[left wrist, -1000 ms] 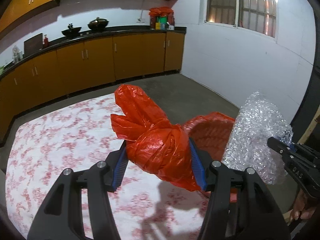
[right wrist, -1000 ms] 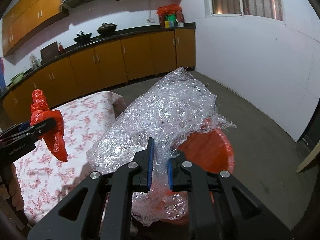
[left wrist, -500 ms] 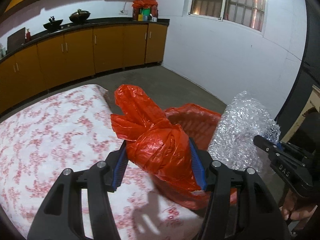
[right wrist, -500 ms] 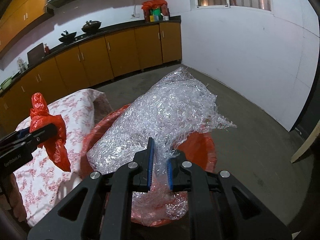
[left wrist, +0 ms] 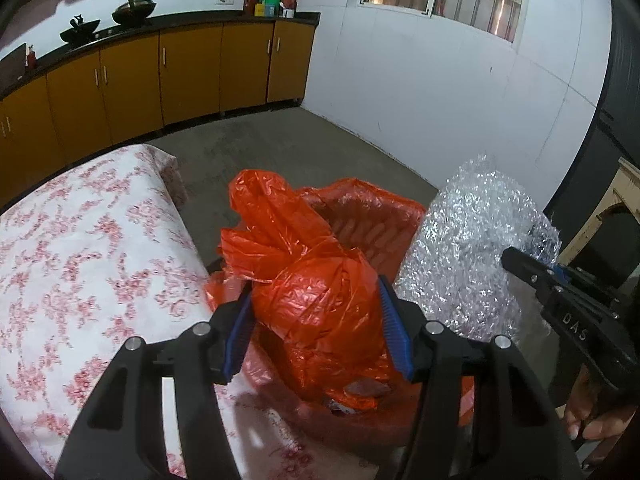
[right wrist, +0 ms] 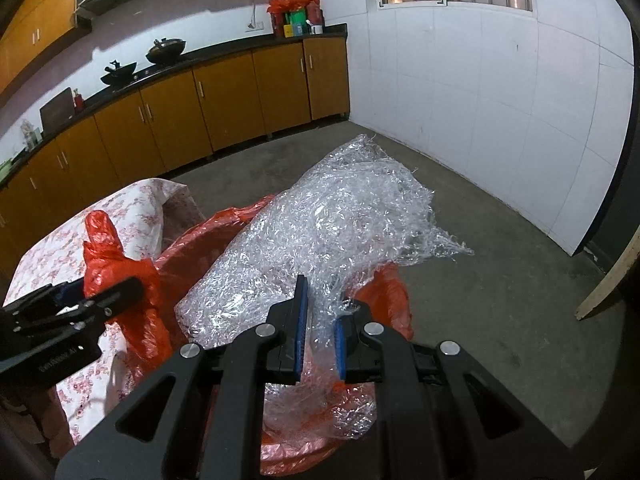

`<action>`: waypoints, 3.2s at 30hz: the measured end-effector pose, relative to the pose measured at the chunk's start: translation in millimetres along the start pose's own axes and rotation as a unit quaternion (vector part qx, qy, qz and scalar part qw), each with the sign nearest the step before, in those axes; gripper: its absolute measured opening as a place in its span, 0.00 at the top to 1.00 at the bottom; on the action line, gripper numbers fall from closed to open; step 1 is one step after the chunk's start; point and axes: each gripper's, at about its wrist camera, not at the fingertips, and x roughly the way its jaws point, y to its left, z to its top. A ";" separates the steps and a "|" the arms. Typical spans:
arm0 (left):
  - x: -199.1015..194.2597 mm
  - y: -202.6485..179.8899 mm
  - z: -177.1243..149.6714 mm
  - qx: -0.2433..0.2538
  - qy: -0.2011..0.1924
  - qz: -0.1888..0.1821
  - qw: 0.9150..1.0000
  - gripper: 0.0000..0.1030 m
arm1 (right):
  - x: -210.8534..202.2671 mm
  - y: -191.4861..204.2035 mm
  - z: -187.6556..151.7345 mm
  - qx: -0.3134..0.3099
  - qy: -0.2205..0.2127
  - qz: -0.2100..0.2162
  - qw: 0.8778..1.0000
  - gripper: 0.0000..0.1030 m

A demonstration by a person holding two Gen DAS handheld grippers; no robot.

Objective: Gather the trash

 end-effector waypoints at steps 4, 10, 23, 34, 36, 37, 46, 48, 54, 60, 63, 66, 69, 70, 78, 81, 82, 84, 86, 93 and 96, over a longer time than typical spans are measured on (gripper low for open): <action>10.2 -0.6 -1.9 -0.005 0.013 -0.004 1.000 0.40 | 3.4 -1.1 0.5 -0.001 0.002 0.013 1.000 0.86; 17.3 8.0 -4.6 -0.015 0.026 -0.005 1.000 0.38 | 4.6 -3.7 0.6 0.011 0.007 0.036 0.999 0.64; -21.2 13.7 -16.0 -0.005 -0.004 0.016 1.000 0.26 | -35.5 -12.5 -5.9 0.017 -0.025 0.016 0.999 0.23; -145.1 32.0 -62.4 0.004 -0.096 0.144 0.985 0.04 | -114.1 28.1 -39.8 -0.038 -0.106 0.027 0.993 0.04; -163.7 36.7 -72.8 0.003 -0.104 0.168 0.980 0.04 | -130.1 40.4 -47.5 -0.050 -0.119 0.028 0.991 0.03; -175.9 38.7 -80.5 0.000 -0.108 0.181 0.978 0.04 | -134.7 44.8 -49.4 -0.052 -0.123 0.030 0.991 0.03; -248.7 44.8 -123.5 -0.033 -0.151 0.241 0.958 0.04 | -172.9 79.6 -73.9 -0.069 -0.133 0.059 0.987 0.03; -259.9 43.5 -131.7 -0.038 -0.155 0.251 0.955 0.04 | -179.8 84.9 -78.1 -0.073 -0.136 0.064 0.986 0.03; -287.7 39.8 -150.6 -0.050 -0.169 0.264 0.948 0.04 | -200.2 98.1 -88.8 -0.087 -0.151 0.058 0.983 0.03; -310.7 37.9 -165.0 -0.066 -0.187 0.265 0.944 0.04 | -216.6 107.0 -95.4 -0.090 -0.162 0.056 0.981 0.03; -319.2 35.9 -168.3 -0.069 -0.195 0.267 0.941 0.04 | -220.8 109.6 -100.0 -0.094 -0.163 0.054 0.981 0.03; -325.7 34.8 -171.5 -0.070 -0.200 0.265 0.941 0.04 | -224.5 112.1 -102.4 -0.097 -0.165 0.051 0.980 0.03; -329.6 34.0 -173.6 -0.072 -0.201 0.261 0.941 0.04 | -227.4 113.6 -104.5 -0.099 -0.165 0.047 0.980 0.03; -330.2 34.1 -174.0 -0.073 -0.202 0.260 0.941 0.04 | -228.6 113.9 -105.1 -0.099 -0.166 0.047 0.980 0.03; -333.5 33.3 -177.7 -0.079 -0.204 0.255 0.942 0.04 | -232.8 112.9 -108.7 -0.095 -0.165 0.042 0.981 0.03; -334.1 33.1 -178.4 -0.080 -0.205 0.254 0.942 0.04 | -231.9 111.8 -109.3 -0.092 -0.162 0.039 0.982 0.03; -333.9 33.0 -178.5 -0.080 -0.205 0.254 0.942 0.04 | -231.7 111.1 -109.4 -0.091 -0.161 0.038 0.982 0.03; -333.8 32.9 -178.6 -0.080 -0.204 0.253 0.942 0.04 | -231.4 109.8 -109.5 -0.088 -0.159 0.033 0.983 0.03; -333.9 31.8 -179.8 -0.079 -0.203 0.253 0.943 0.04 | -231.2 107.9 -110.0 -0.086 -0.158 0.031 0.983 0.03; -335.7 26.8 -180.1 -0.076 -0.206 0.250 0.943 0.04 | -231.9 103.1 -110.1 -0.083 -0.157 0.030 0.984 0.03; -336.0 25.3 -179.3 -0.075 -0.207 0.249 0.943 0.04 | -232.0 103.3 -110.1 -0.083 -0.157 0.030 0.984 0.03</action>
